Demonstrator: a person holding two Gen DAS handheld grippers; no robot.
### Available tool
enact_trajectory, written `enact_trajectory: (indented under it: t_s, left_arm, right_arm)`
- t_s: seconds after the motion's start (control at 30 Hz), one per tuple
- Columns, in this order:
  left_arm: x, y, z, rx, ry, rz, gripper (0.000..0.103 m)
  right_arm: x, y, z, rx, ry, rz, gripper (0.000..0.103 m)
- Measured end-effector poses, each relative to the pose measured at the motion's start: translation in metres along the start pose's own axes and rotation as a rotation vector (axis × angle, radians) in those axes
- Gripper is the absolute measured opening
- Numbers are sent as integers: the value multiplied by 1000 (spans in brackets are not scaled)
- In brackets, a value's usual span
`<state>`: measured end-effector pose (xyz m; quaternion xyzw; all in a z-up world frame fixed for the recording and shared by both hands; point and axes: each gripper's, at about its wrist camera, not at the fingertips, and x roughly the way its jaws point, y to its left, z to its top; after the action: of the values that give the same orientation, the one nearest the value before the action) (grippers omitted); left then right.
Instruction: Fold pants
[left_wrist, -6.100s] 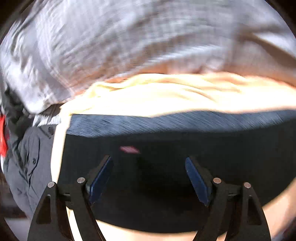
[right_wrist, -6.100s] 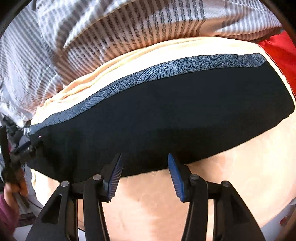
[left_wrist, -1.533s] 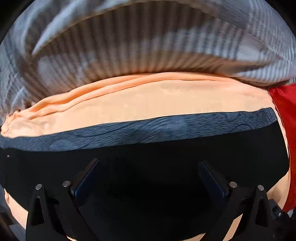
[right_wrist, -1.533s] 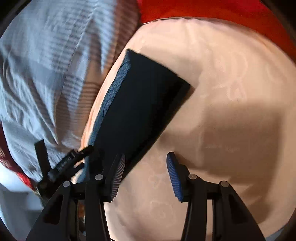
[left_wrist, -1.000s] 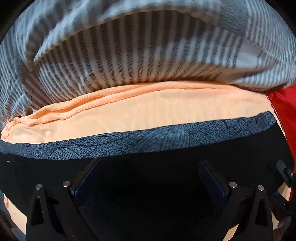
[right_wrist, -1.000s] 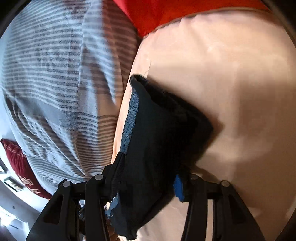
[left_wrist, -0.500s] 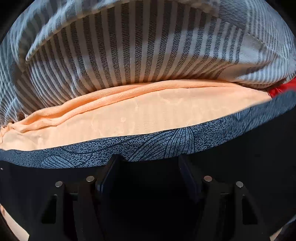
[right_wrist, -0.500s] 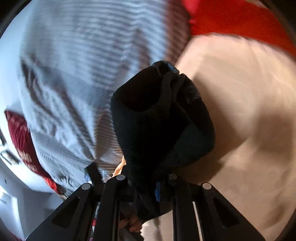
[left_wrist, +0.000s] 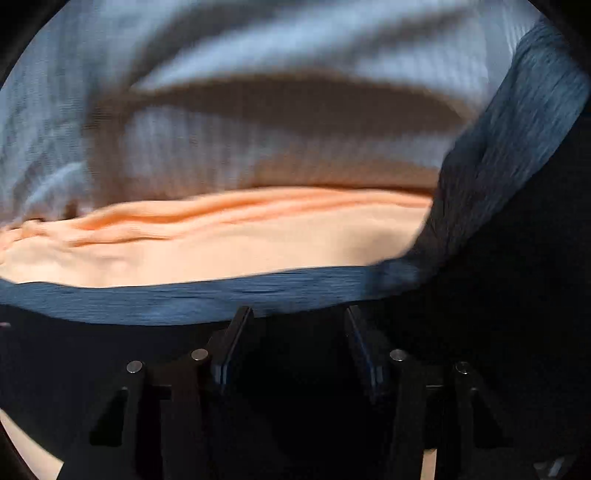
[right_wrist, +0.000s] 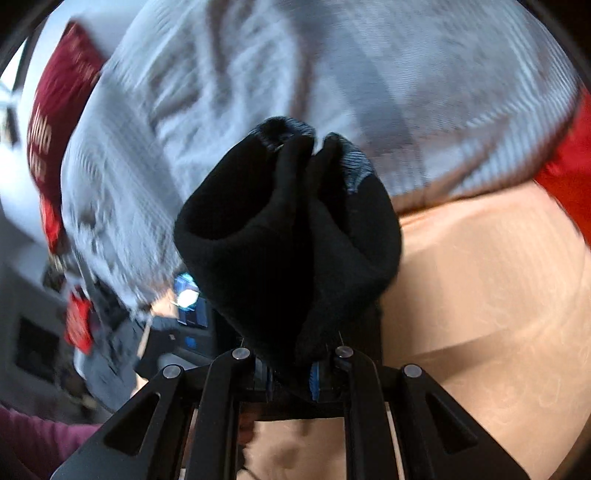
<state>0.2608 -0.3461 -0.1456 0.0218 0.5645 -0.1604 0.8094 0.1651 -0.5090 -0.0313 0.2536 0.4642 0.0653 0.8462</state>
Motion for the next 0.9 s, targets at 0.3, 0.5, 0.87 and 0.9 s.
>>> enact_trajectory:
  t_s: [0.3,0.5,0.87,0.9]
  left_arm:
    - [-44,170,-33,-132,42,165,54]
    - [-50,233,-68,-177,78,207,54]
    - [-84,231,-82,-171,112,200,54]
    - [-90,225,-79,-166,110,179,54]
  right_arm:
    - [98,123,-53,-329,111,-230,15]
    - [177,153,-114,-472,203,-428,16]
    - [157,196,-160,-765,200,-521,47]
    - [146,196,-160,-764,202,-503,47]
